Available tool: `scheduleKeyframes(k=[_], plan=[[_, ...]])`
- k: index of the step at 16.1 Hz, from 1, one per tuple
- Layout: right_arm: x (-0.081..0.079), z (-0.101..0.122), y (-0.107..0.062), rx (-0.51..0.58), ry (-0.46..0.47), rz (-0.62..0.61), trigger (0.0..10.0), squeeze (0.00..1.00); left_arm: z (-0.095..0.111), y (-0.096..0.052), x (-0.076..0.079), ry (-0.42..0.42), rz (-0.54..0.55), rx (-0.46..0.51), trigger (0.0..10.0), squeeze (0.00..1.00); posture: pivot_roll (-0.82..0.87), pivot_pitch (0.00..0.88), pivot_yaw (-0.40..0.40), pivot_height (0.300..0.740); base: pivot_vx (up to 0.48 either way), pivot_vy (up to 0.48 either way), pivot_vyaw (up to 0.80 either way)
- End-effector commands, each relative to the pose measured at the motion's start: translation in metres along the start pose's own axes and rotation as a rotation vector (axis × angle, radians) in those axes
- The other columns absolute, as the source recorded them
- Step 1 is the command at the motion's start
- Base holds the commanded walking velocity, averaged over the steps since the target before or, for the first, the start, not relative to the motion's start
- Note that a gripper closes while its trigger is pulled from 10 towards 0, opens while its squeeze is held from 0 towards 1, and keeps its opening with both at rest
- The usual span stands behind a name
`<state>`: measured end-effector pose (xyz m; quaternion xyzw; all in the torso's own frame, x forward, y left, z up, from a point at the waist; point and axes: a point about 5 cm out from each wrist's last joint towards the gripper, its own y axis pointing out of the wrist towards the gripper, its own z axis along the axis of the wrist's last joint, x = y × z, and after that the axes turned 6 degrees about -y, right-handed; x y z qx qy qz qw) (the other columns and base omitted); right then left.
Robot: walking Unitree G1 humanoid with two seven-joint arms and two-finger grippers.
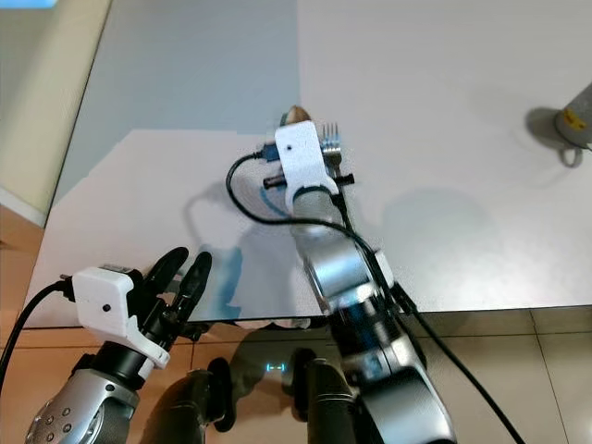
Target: Setting the table
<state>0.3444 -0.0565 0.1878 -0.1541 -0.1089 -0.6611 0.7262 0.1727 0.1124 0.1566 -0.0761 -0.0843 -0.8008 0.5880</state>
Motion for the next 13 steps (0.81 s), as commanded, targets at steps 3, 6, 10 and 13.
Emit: scheduleKeyframes(k=[3,6,10,13], plan=[[-0.001,-0.022,-0.008,-0.078,-0.039,0.039,10.0,0.0,0.0,-0.001,0.0,-0.003,0.002,-0.012,10.0,0.0,0.0,0.374,-0.018,0.74,0.0,0.0,0.0],[0.007,-0.027,-0.012,-0.099,-0.055,0.012,10.0,1.0,0.0,0.001,0.001,-0.001,-0.006,-0.011,10.0,0.0,-0.01,0.364,-0.013,0.74,0.0,0.0,0.0],[0.012,-0.016,-0.017,-0.073,-0.028,-0.003,10.0,1.0,0.0,0.005,-0.002,0.005,-0.013,-0.007,10.0,0.0,-0.01,0.347,-0.005,0.74,0.0,0.0,0.0],[0.017,-0.002,-0.022,-0.031,-0.02,-0.012,10.0,1.0,0.001,0.007,-0.004,0.01,-0.018,-0.003,10.0,0.0,-0.01,0.335,-0.002,0.74,0.0,0.0,0.0]])
